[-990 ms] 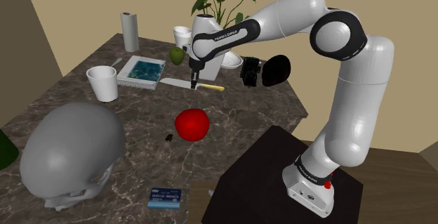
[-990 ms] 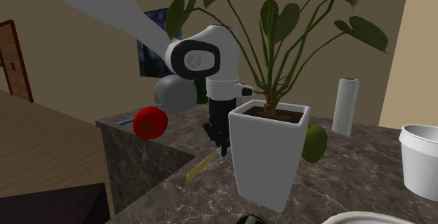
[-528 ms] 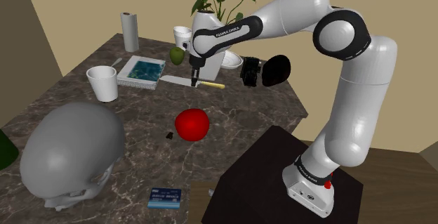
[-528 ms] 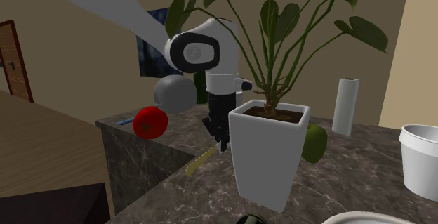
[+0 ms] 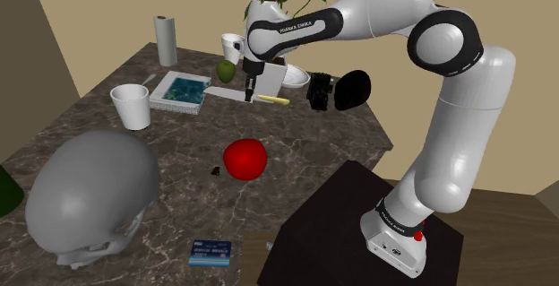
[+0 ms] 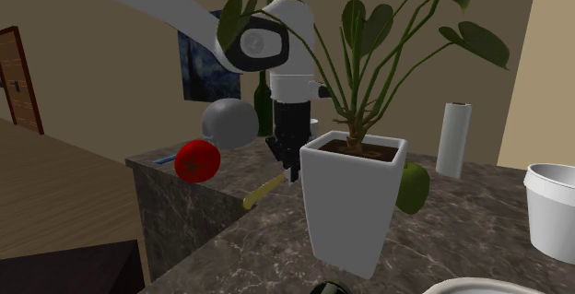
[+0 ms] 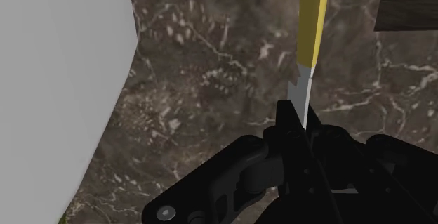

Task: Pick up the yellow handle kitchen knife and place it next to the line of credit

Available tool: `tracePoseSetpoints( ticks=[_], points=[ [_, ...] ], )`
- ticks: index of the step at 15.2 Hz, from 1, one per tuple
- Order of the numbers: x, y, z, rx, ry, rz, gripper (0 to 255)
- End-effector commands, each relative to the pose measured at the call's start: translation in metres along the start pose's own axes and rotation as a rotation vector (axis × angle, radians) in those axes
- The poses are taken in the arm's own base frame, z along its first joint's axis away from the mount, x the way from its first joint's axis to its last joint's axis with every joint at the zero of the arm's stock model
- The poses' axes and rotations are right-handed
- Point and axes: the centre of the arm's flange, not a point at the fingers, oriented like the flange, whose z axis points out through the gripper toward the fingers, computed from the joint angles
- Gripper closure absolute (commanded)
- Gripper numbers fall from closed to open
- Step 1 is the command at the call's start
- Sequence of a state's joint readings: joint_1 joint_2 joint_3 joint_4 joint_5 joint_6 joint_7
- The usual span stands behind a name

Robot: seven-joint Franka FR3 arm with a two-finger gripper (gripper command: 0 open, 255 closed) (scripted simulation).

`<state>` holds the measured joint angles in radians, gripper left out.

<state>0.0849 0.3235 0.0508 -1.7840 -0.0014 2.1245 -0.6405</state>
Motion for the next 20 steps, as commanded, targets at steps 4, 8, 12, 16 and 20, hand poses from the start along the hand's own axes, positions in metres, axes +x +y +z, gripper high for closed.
tracePoseSetpoints(
  ticks=[4, 8, 12, 16, 20],
  points=[
    [0.0, 0.0, -0.027, 0.0, -0.001, 0.0, 255],
    [0.001, 0.0, -0.049, 0.0, -0.001, 0.0, 255],
    [0.004, -0.013, -0.061, 0.0, -0.001, 0.0, 255],
    [0.015, -0.065, -0.061, 0.0, -0.001, 0.0, 255],
    [0.027, -0.116, -0.06, 0.0, -0.001, 0.0, 255]
  ],
)
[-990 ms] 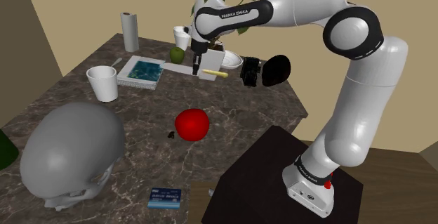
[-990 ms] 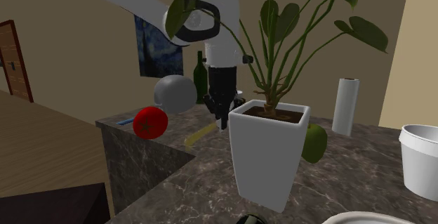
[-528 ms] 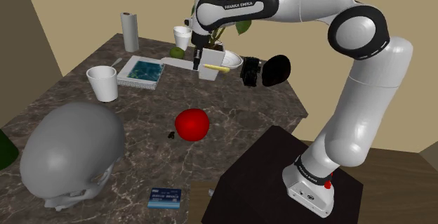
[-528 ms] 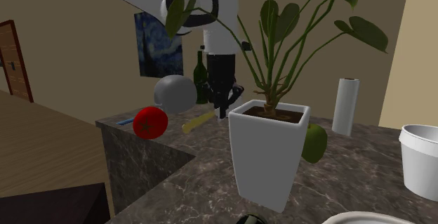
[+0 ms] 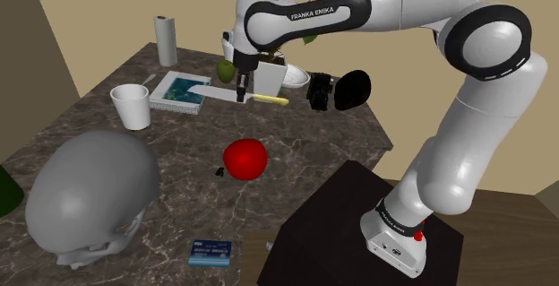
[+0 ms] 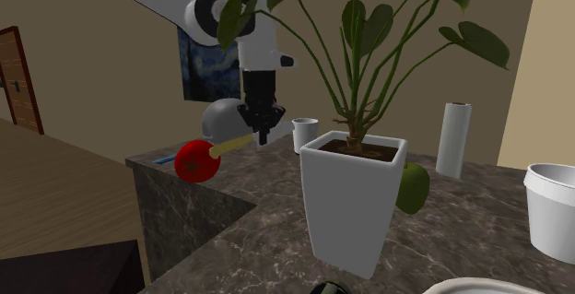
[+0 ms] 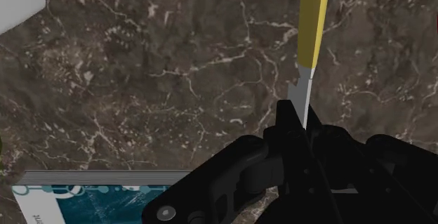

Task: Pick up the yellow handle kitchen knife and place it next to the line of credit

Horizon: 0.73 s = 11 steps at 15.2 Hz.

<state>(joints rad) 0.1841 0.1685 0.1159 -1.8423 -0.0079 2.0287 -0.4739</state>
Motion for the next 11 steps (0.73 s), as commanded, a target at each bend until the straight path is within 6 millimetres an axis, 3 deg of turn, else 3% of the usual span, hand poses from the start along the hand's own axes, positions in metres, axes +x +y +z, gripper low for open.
tracePoseSetpoints(
  ticks=[1, 11],
  points=[
    [0.003, -0.025, 0.0, 0.0, 0.0, 0.001, 255],
    [0.032, -0.154, 0.001, 0.0, 0.0, 0.001, 255]
  ],
)
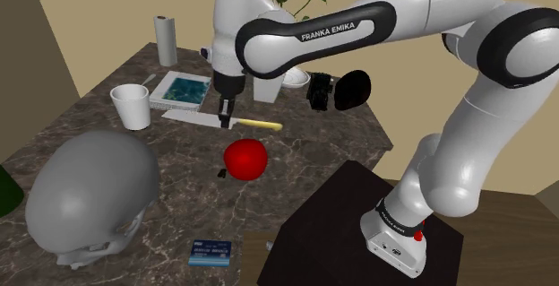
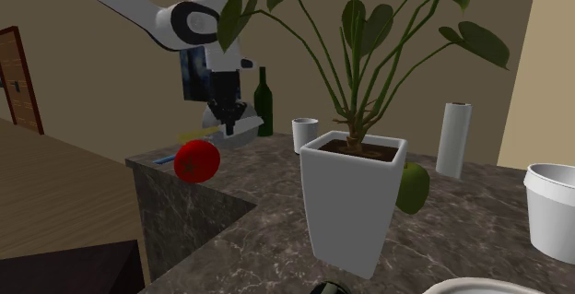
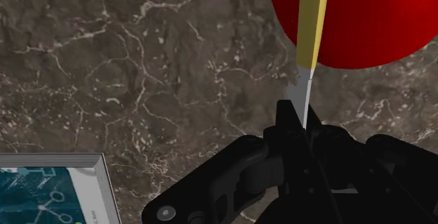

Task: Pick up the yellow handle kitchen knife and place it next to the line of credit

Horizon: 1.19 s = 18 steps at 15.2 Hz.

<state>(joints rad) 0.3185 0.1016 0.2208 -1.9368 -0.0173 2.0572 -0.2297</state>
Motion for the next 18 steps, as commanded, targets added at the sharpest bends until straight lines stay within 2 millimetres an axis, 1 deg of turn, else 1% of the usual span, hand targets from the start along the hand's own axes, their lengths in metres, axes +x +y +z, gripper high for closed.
tracePoseSetpoints(
  ticks=[1, 18],
  points=[
    [0.006, -0.026, -0.002, 0.0, 0.0, 0.001, 255],
    [0.055, -0.245, -0.001, 0.0, 0.0, 0.001, 255]
  ],
)
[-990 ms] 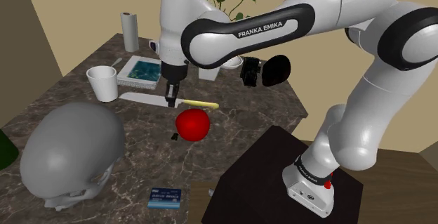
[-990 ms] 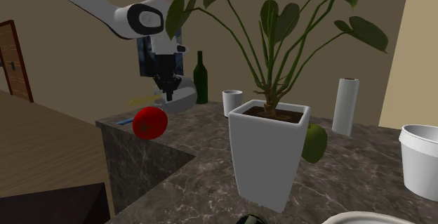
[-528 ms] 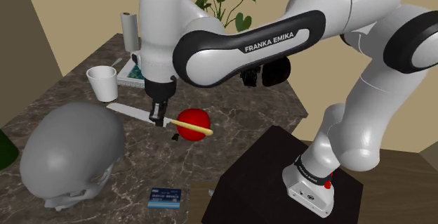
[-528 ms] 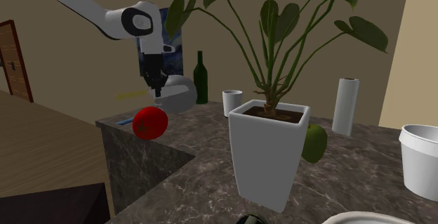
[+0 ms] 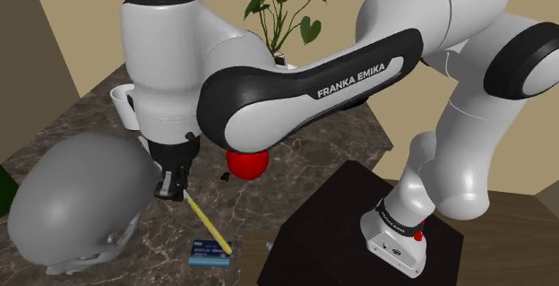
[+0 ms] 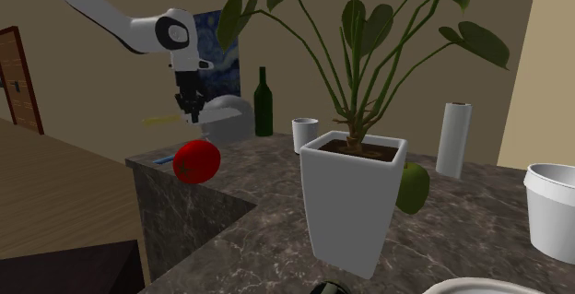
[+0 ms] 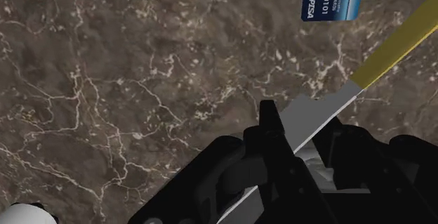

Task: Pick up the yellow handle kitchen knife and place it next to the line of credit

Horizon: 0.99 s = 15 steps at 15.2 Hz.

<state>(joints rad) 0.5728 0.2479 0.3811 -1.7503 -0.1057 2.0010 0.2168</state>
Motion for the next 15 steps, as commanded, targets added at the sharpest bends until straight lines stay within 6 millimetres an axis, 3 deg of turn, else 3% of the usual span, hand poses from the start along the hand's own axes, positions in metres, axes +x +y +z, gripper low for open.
tracePoseSetpoints(
  ticks=[1, 12, 15],
  points=[
    [0.003, -0.029, 0.0, 0.003, 0.0, -0.005, 255],
    [0.034, -0.173, 0.0, 0.003, 0.0, -0.005, 255],
    [0.033, -0.173, 0.016, 0.003, 0.0, -0.006, 255]
  ],
)
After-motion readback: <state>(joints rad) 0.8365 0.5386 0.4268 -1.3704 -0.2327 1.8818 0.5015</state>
